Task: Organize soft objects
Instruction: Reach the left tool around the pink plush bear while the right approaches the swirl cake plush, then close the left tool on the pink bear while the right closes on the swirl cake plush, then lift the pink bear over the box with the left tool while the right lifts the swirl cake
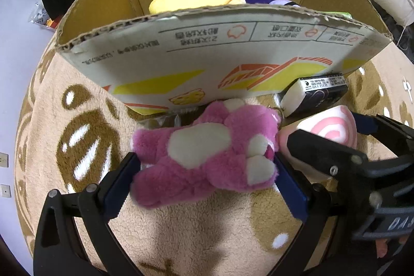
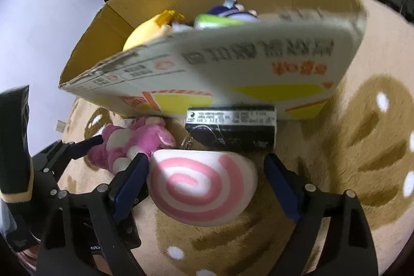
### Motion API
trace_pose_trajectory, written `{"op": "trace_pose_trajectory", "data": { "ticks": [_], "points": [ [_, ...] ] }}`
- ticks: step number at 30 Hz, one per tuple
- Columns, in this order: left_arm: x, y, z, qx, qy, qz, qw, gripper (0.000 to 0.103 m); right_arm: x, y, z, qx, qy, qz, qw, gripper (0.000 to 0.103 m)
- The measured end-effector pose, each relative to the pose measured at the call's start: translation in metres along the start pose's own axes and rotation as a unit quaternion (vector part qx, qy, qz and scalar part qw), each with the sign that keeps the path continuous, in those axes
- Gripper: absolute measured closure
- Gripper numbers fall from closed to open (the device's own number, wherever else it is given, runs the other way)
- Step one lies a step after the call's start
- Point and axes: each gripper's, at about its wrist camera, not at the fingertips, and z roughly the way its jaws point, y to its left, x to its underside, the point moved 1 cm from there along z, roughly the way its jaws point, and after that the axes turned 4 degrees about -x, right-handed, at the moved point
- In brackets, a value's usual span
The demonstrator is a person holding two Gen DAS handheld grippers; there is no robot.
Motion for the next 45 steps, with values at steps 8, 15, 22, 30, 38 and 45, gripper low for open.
{"op": "trace_pose_trajectory", "data": {
  "ticks": [8,15,22,30,38,45],
  "points": [
    [0.013,-0.008,-0.001,-0.001,-0.007,0.000,1.0000,0.004,0.001,-0.004,0.003,-0.001,0.022,0.011,1.000,0.020],
    [0.013,-0.015,0.004,-0.009,-0.013,0.001,0.9999,0.006,0.002,-0.010,-0.005,0.007,0.022,0.016,1.000,0.041],
    [0.024,-0.018,-0.001,-0.009,-0.019,-0.007,0.9997,0.007,0.007,-0.005,-0.022,0.041,-0.005,-0.016,0.999,0.043],
    [0.040,-0.012,-0.020,-0.019,-0.036,-0.023,0.9989,0.011,0.009,0.002,-0.052,0.034,-0.059,-0.037,0.997,0.045],
    [0.043,-0.008,-0.046,0.019,-0.049,-0.031,0.9982,0.049,0.014,0.017,-0.083,0.025,-0.111,-0.071,0.991,0.045],
    [0.036,-0.011,-0.033,0.003,-0.047,-0.021,0.9987,0.044,0.017,0.021,-0.078,0.037,-0.110,-0.079,0.990,0.045]
  ]
}}
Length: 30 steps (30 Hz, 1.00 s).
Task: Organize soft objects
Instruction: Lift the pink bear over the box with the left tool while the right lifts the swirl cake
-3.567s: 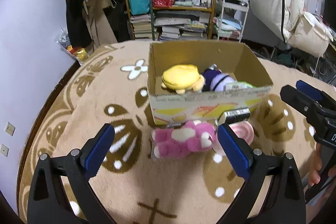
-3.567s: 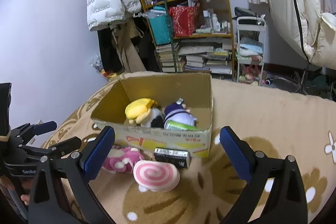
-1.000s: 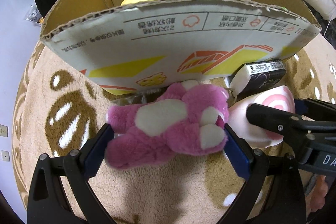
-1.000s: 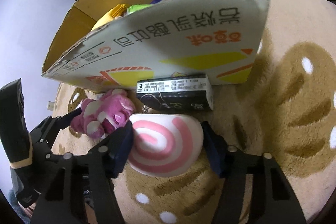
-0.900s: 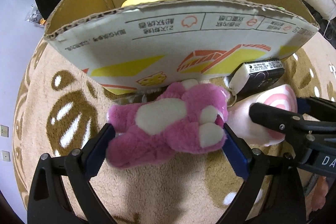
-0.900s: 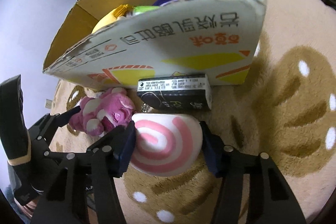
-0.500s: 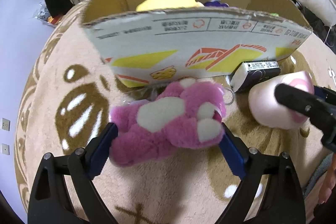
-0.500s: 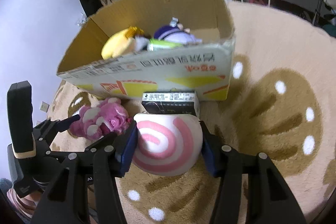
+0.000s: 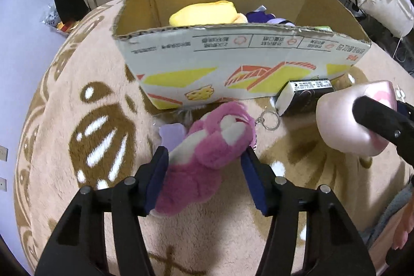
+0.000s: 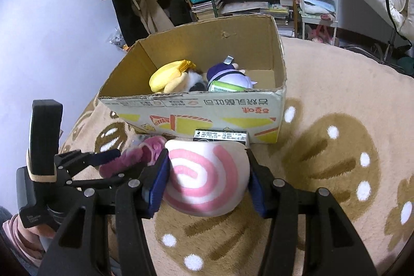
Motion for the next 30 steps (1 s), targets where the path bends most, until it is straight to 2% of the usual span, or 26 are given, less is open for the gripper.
{"op": "trace_pose_trajectory", "data": {
  "ticks": [4,7,9,12,15,22,25,30],
  "points": [
    [0.001,-0.008,0.011,-0.015,0.006,0.016,0.9997,0.038,0.001,-0.003,0.002,0.002,0.004,0.004,1.000,0.045],
    [0.000,-0.018,0.020,-0.015,0.011,0.038,0.9991,0.038,0.000,-0.006,0.003,0.003,0.004,0.009,1.000,0.045],
    [0.001,-0.027,0.023,-0.011,0.011,0.061,0.9980,0.051,0.000,-0.007,0.003,0.004,0.002,0.012,1.000,0.045],
    [0.004,-0.035,0.021,-0.025,0.003,0.084,0.9962,0.052,-0.001,-0.009,0.001,0.007,-0.003,0.014,1.000,0.045],
    [0.008,-0.035,0.010,-0.029,-0.014,0.083,0.9961,0.053,-0.002,-0.009,-0.004,0.003,-0.013,0.019,1.000,0.045],
    [0.010,-0.024,-0.041,-0.047,-0.094,0.044,0.9935,0.053,-0.008,-0.001,-0.030,-0.011,-0.059,0.007,0.998,0.045],
    [0.013,-0.015,-0.066,-0.071,-0.151,0.024,0.9858,0.052,-0.008,0.004,-0.041,-0.016,-0.083,0.001,0.996,0.045],
    [0.013,0.001,-0.097,-0.073,-0.220,0.002,0.9727,0.052,-0.012,0.016,-0.061,-0.009,-0.129,-0.029,0.991,0.045]
  ]
}}
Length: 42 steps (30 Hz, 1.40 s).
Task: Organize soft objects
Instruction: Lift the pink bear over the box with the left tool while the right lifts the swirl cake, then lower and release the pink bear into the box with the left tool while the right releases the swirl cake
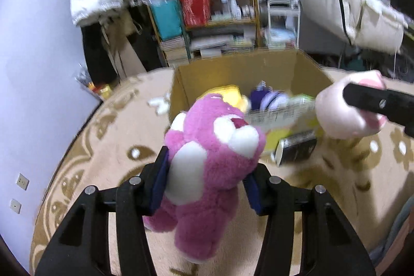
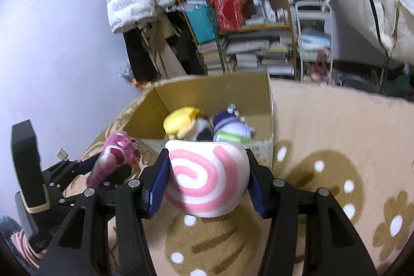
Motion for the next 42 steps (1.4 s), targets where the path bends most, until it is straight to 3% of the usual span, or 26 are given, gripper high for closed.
{"op": "trace_pose_trajectory", "data": {
  "ticks": [3,10,23,42],
  "points": [
    [-0.010,0.012,-0.012,0.005,-0.033,-0.025,0.9992,0.052,-0.005,0.004,-0.007,-0.002,-0.019,-0.010,1.000,0.045],
    [-0.031,0.033,-0.017,0.006,-0.069,-0.058,0.9959,0.052,-0.015,0.003,-0.011,-0.009,-0.045,-0.012,0.999,0.045],
    [-0.063,0.035,0.003,0.018,-0.127,-0.064,0.9897,0.052,-0.035,-0.009,0.005,-0.010,-0.064,-0.008,0.998,0.045],
    [-0.064,0.018,0.067,0.034,-0.077,-0.044,0.9955,0.052,-0.049,-0.027,0.064,-0.020,-0.041,-0.009,0.999,0.043]
  ]
}}
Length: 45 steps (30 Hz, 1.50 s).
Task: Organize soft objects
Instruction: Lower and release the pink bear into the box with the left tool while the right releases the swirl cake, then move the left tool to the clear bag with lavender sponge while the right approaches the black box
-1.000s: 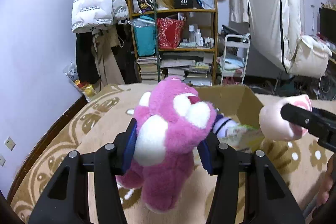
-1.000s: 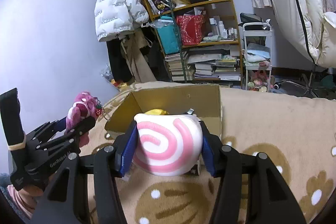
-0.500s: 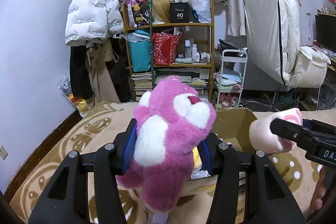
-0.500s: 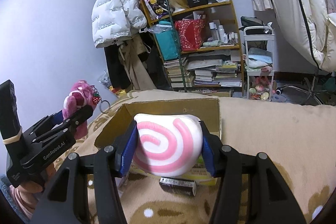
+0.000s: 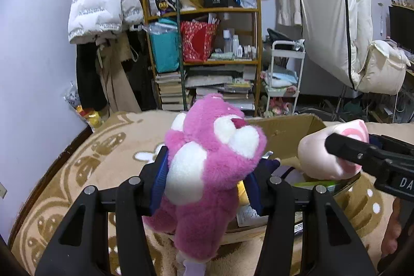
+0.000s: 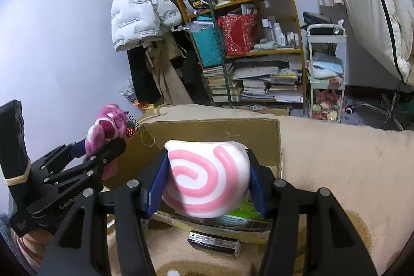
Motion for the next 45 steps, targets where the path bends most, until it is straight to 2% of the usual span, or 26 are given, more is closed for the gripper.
{"op": "trace_pose_trajectory", "data": {
  "ticks": [6,13,15,19,25,27,30,34,39,45],
  "points": [
    [0.005,-0.002,0.014,0.003,0.025,0.009,0.9996,0.050,0.002,-0.009,0.003,0.007,0.004,0.015,1.000,0.041],
    [0.012,-0.007,0.023,0.015,0.057,0.010,0.9982,0.048,0.009,-0.017,0.011,0.022,0.027,0.034,0.999,0.037],
    [0.013,-0.008,0.022,0.009,0.057,0.015,0.9982,0.040,0.009,-0.019,0.010,0.021,0.025,0.038,0.999,0.035],
    [0.016,-0.004,0.018,-0.008,0.061,0.011,0.9981,0.033,0.011,-0.021,0.008,0.022,0.029,0.038,0.999,0.033],
    [0.016,0.010,0.007,-0.001,0.076,-0.019,0.9969,0.021,0.012,-0.018,0.002,0.021,0.032,0.033,0.999,0.027],
    [0.016,0.013,0.001,-0.005,0.075,-0.022,0.9969,0.015,0.012,-0.016,-0.002,0.018,0.027,0.032,0.999,0.018],
    [0.018,0.019,-0.009,-0.018,0.075,-0.031,0.9966,0.009,0.011,-0.012,-0.009,0.016,0.014,0.029,0.999,0.012],
    [0.023,0.024,-0.020,-0.030,0.077,-0.037,0.9959,0.007,0.013,-0.009,-0.017,0.018,0.015,0.030,0.999,0.012],
    [0.027,0.025,-0.038,-0.047,0.082,-0.015,0.9954,0.006,0.017,-0.005,-0.027,0.020,0.014,0.031,0.999,0.012],
    [0.032,0.026,-0.053,-0.044,0.109,-0.013,0.9930,0.006,0.025,0.004,-0.042,0.018,0.017,0.023,0.999,0.012]
  ]
}}
